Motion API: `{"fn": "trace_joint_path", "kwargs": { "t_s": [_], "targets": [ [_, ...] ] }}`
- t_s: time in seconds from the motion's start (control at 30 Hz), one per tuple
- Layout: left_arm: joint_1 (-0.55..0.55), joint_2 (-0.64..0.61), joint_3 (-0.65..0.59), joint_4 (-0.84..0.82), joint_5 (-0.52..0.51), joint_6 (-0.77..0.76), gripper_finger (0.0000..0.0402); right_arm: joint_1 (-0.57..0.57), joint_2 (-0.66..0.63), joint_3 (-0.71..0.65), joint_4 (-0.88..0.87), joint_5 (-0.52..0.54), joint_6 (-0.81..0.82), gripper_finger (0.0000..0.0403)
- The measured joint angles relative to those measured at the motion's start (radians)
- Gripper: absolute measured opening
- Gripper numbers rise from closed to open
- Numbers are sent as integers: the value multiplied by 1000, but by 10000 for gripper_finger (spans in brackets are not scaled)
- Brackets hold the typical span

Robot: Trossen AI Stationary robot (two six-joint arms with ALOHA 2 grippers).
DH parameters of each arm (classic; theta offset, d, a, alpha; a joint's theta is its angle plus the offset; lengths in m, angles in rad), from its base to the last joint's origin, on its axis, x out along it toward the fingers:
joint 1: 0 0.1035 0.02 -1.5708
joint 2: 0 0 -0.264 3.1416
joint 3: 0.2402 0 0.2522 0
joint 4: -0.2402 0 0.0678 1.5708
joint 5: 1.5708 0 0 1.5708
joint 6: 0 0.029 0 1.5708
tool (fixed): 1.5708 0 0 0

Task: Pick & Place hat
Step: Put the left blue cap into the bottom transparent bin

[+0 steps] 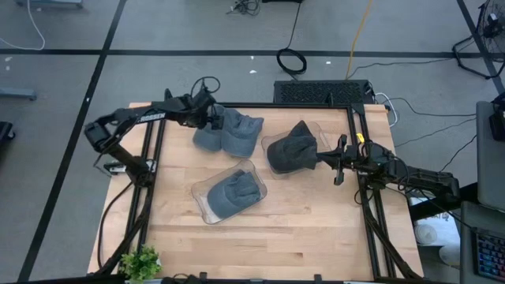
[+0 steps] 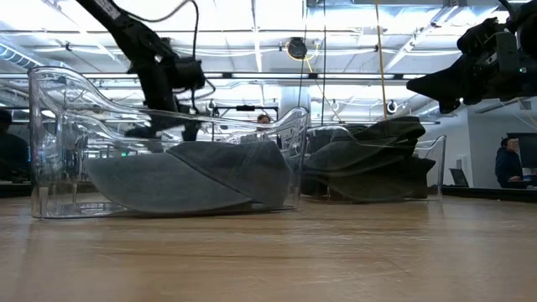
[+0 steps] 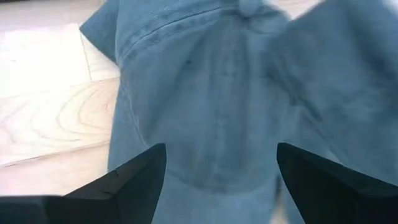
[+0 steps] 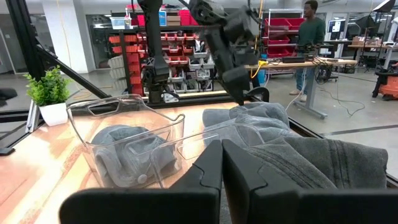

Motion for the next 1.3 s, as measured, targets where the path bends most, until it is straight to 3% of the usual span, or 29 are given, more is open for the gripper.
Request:
{"fn": "trace_joint_path", "kwargs": {
  "t_s": [0.33, 0.57, 0.87, 1.03, 1.3],
  "targets": [
    [47, 170, 113, -28, 14, 24, 312, 0, 0, 0, 0, 0, 0, 0],
    [46, 258, 263, -222, -44, 101, 312, 0, 0, 0, 0, 0, 0, 0],
    [47, 363, 295, -250, -8, 158, 293, 0, 0, 0, 0, 0, 0, 0],
    [47, 360, 295, -259, 9, 167, 221, 0, 0, 0, 0, 0, 0, 0],
    [46, 297, 294, -292, 20, 170, 19, 0, 0, 0, 0, 0, 0, 0]
  ]
}}
